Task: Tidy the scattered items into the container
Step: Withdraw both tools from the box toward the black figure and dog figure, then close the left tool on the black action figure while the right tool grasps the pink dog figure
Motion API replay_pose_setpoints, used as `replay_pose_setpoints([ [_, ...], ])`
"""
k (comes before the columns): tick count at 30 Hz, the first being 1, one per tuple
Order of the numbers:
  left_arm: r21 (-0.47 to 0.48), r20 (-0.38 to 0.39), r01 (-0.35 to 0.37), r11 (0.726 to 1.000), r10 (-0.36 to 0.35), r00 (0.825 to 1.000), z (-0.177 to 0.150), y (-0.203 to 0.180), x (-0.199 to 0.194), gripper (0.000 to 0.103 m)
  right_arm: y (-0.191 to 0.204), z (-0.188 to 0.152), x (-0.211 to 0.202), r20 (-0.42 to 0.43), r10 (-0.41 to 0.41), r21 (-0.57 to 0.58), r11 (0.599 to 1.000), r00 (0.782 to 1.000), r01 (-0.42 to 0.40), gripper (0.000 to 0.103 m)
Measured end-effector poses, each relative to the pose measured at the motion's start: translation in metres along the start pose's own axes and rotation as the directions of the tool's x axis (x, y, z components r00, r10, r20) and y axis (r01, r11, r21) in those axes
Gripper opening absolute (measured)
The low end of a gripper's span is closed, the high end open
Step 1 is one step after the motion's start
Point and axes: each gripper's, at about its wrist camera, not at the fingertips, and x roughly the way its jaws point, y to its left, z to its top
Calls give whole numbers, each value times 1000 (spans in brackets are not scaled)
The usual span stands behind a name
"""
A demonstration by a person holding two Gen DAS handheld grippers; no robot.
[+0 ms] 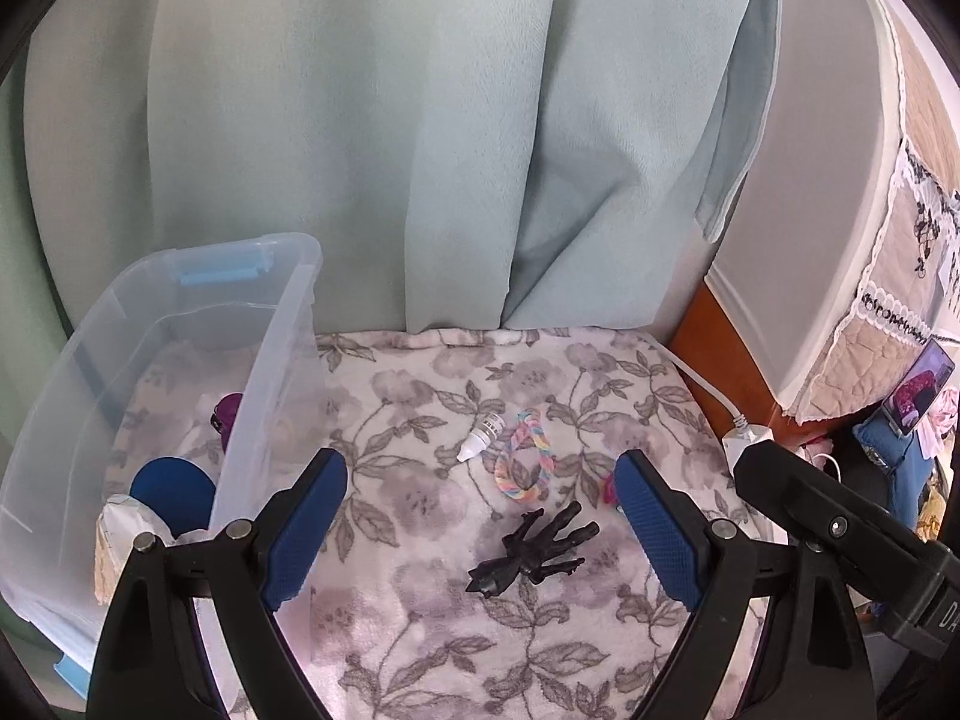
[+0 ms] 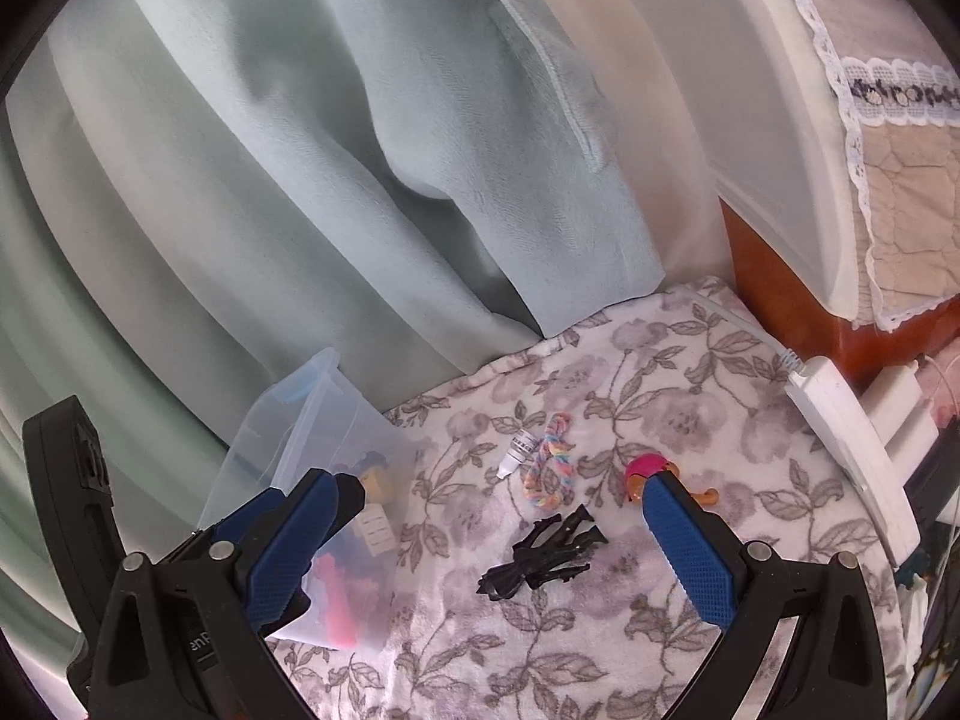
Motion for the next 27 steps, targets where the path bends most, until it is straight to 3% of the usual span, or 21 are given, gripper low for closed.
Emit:
replay_pose_setpoints([
  [10,27,-96,-7,1000,10,995,-18,-7,41,91,-31,-15,26,-71,-50,27,998,996,52,103],
  [27,81,-227,-34,996,52,973,-52,-7,88,91,-79,-42,64,-182,-138,44,988,974,149,103],
])
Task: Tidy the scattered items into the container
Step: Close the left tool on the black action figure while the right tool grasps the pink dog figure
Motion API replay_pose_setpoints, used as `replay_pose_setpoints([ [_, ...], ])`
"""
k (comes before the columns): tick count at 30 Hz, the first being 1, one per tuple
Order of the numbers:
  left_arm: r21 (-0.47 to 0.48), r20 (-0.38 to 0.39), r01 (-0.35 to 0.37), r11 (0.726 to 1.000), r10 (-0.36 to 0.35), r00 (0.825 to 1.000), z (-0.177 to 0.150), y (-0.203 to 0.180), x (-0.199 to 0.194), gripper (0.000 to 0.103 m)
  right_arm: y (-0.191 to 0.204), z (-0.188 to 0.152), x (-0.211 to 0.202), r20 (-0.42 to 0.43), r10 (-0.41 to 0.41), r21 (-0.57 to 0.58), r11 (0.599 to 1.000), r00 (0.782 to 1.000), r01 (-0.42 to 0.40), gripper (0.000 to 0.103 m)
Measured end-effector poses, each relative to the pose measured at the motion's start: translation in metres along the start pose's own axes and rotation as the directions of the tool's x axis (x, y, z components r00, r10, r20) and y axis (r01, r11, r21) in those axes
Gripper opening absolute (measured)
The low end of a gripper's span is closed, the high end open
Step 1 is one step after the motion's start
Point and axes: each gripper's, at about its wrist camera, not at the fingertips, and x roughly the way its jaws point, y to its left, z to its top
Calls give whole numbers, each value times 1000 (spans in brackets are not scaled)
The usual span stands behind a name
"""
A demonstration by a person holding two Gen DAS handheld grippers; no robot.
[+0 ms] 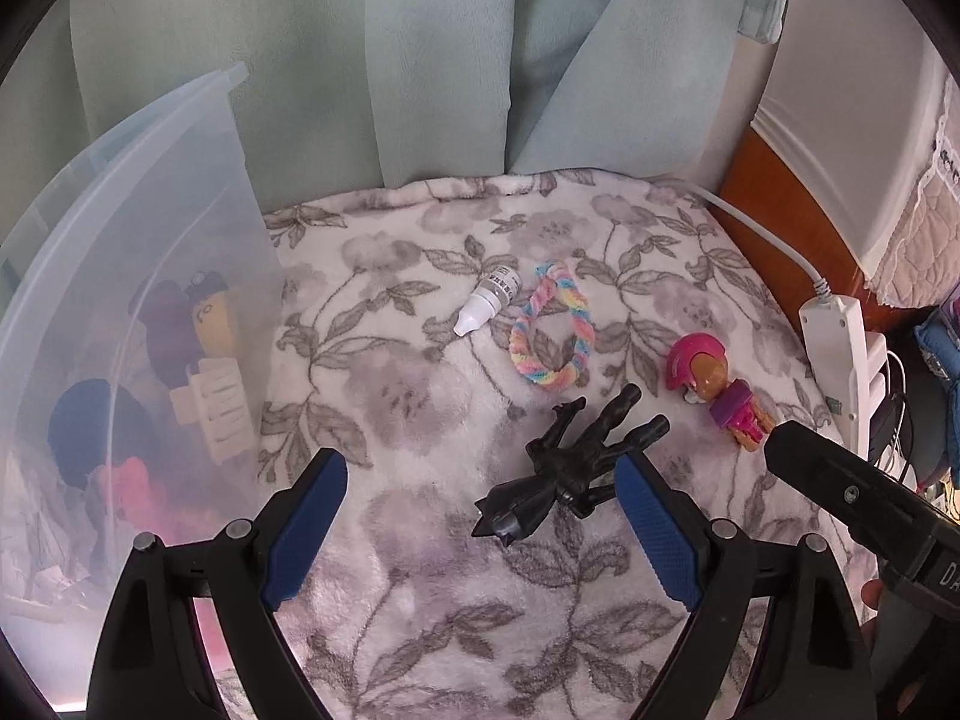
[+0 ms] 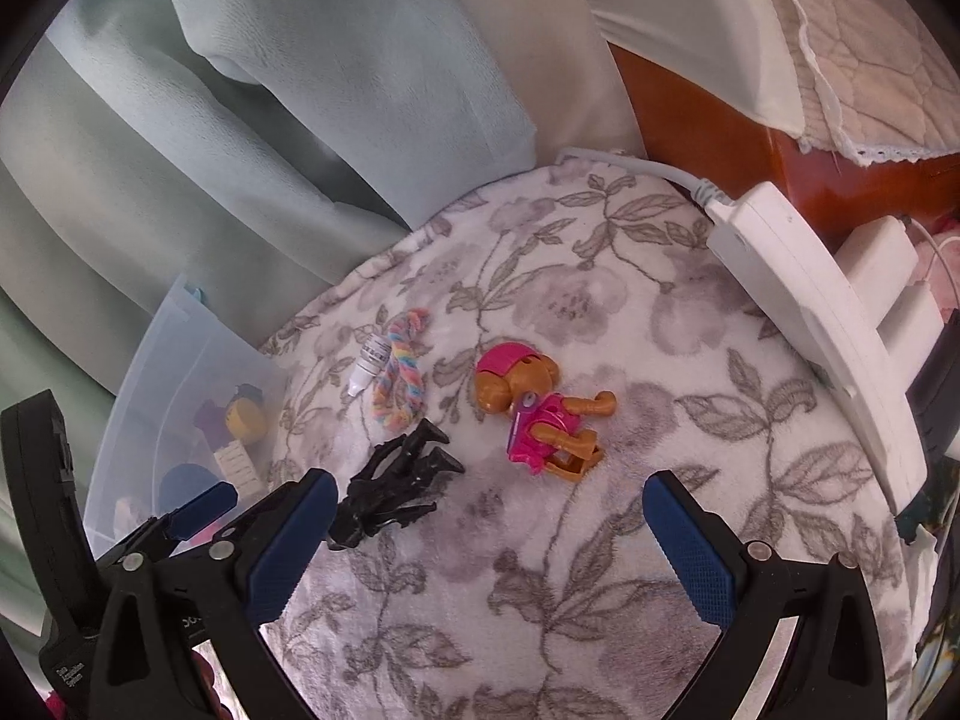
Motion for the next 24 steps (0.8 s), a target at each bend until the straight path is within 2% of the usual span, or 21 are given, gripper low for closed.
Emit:
replay_pose_setpoints([
  [10,117,-37,22,993,-18,999,-6,-23,21,91,-9,9,19,-20,-44,-83,996,999,43,103],
  [18,183,-53,11,983,-2,999,-5,-37,38,91,-9,19,35,-25,-73,-166,984,997,68,96],
  [20,193,-57,8,981,3,998,-5,-39,43,91,-10,21,41,-31,-79,-175,982,996,72,88],
  [24,189,-68,17,982,-4,998,-5,-41,52,85,-13,25,50,-37,-79,-192,979,996,71,84],
])
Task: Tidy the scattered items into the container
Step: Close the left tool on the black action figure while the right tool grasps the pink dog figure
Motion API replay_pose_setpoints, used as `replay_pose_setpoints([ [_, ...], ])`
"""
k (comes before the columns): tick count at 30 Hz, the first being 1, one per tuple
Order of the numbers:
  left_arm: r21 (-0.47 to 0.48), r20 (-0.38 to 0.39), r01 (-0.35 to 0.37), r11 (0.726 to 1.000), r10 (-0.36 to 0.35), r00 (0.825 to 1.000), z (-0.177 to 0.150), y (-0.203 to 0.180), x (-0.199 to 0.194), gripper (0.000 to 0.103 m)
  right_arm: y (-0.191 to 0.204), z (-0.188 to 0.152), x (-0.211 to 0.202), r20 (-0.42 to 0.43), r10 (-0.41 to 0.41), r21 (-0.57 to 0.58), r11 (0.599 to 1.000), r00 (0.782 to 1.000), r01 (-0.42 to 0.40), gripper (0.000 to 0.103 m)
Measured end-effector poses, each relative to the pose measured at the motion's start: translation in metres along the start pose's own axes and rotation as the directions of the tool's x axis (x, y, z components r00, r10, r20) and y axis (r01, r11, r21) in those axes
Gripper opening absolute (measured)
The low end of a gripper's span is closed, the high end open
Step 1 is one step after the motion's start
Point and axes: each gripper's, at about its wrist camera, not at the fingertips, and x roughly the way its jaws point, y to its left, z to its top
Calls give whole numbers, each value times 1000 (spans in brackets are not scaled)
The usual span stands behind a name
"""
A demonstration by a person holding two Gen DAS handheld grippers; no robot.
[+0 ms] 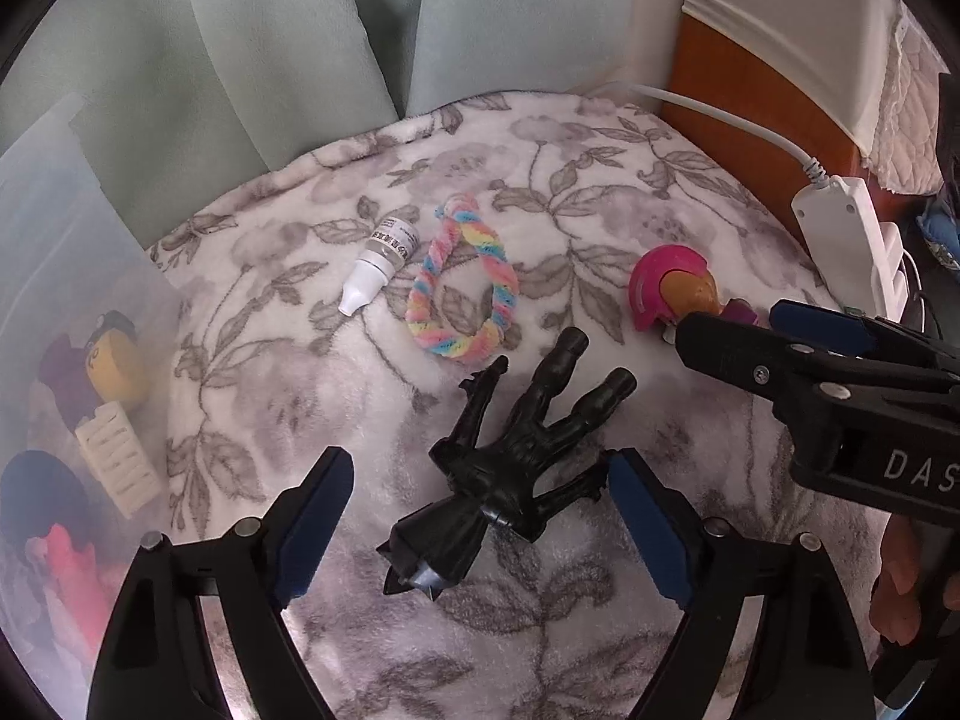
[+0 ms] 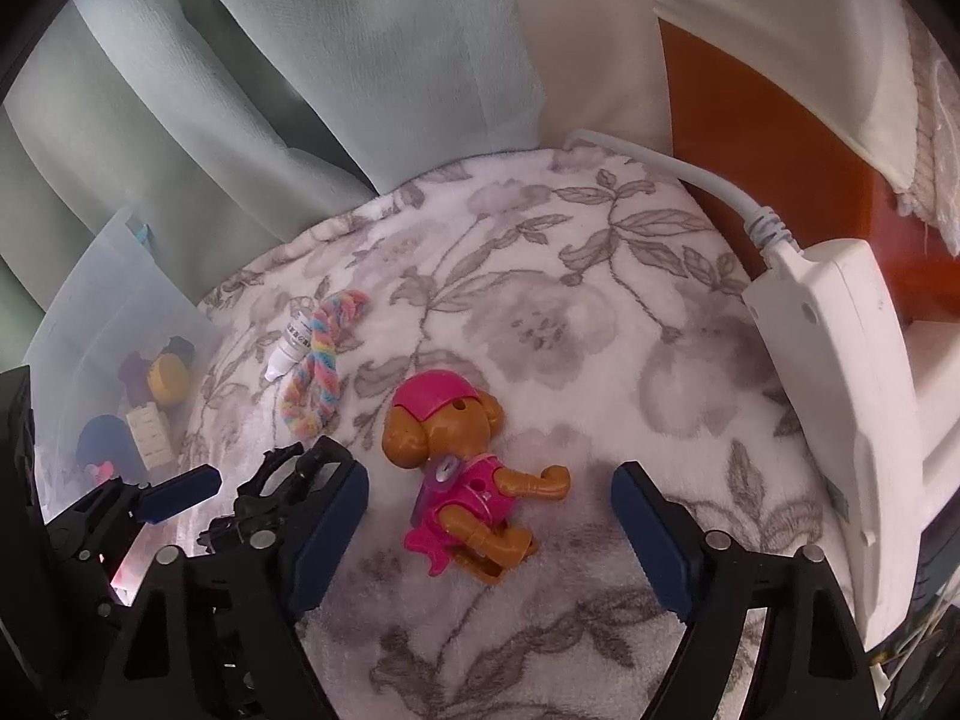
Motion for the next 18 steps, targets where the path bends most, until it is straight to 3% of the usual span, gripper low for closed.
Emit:
replay_pose_setpoints([
  [4,-6,-6,14,1000,-15,1000,-1,-1,6,79,0,2,6,0,4,-12,1000,1000,-4,82],
  [18,-40,19,48,998,-48,999,-7,1,7,75,5,0,11,18,-30,-20,999,999,31,84],
])
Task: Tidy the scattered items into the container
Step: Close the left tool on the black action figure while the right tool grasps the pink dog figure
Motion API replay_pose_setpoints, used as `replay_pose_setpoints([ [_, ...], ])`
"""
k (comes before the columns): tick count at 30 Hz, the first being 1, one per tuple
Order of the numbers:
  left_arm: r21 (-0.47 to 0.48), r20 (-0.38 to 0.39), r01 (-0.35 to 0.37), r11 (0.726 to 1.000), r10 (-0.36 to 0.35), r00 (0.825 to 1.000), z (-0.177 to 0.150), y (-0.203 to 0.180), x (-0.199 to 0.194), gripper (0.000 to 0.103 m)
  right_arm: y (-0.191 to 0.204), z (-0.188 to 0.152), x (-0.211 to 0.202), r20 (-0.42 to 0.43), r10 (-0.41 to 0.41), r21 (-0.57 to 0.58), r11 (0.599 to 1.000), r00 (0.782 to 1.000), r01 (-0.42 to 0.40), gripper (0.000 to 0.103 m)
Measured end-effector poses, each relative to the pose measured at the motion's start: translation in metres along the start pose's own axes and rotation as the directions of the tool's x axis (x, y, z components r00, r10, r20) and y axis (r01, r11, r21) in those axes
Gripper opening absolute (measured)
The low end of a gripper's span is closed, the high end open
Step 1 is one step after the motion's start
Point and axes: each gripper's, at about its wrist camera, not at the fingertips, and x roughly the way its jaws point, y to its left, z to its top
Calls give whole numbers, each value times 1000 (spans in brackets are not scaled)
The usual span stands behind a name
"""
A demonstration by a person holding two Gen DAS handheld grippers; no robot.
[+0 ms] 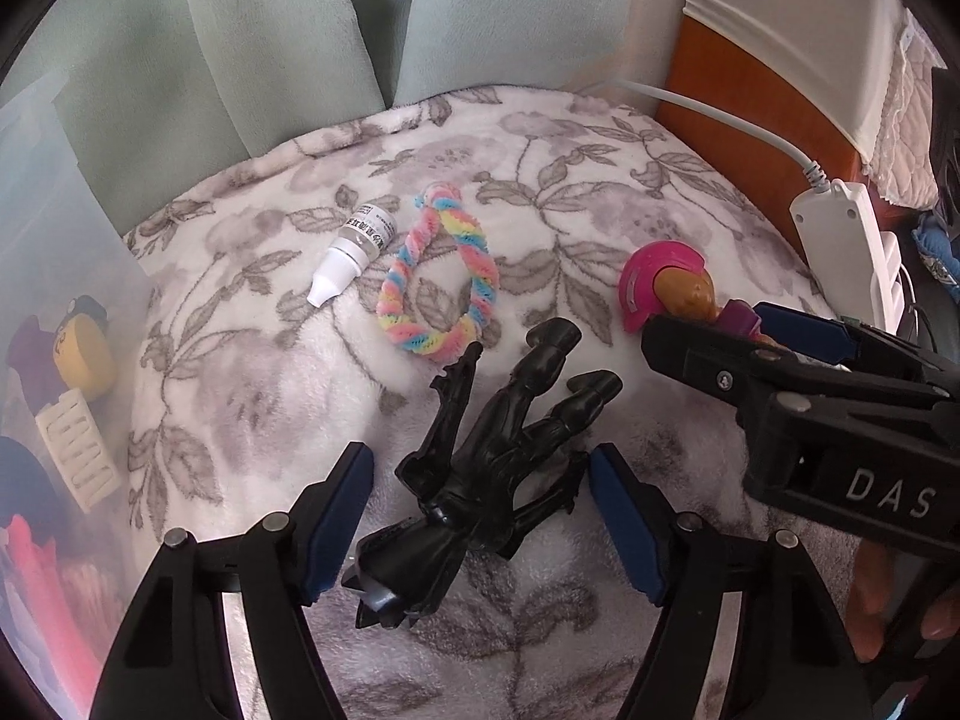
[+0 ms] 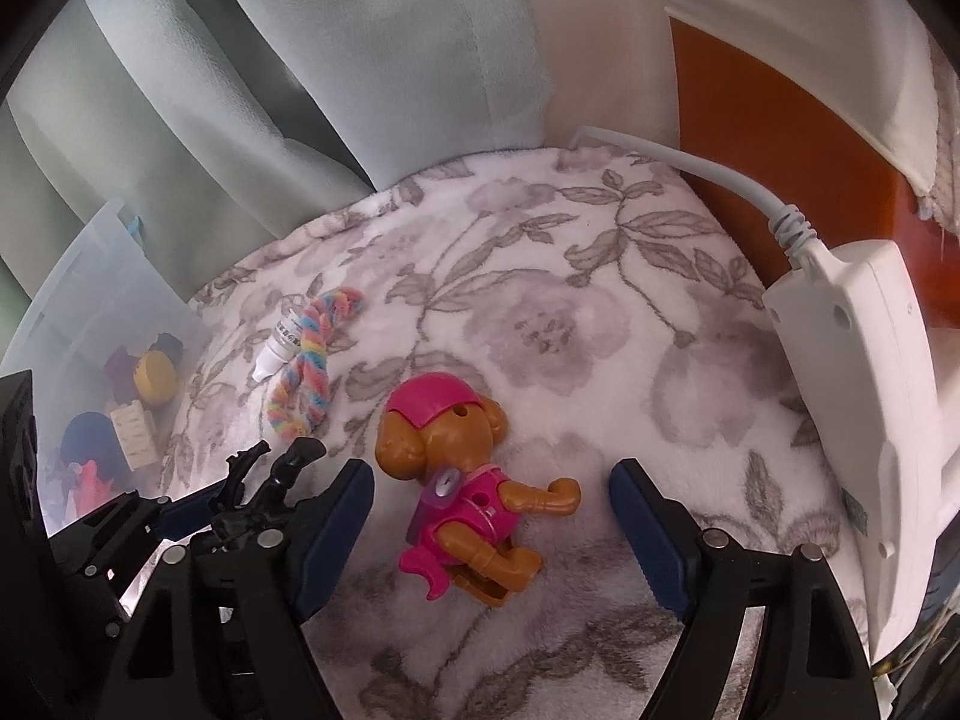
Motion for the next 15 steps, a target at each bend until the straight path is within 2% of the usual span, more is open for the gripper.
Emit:
replay_pose_setpoints([
  [8,-34,4,13,999,-13,1000,-3,4,-1,75,0,-2,0,27,-10,16,1000,1000,9,86],
  [15,-26,5,8,1000,-8,1000,-4,3,-1,75,2,-1,1,19,4,-1,1000,1000,-4,90],
])
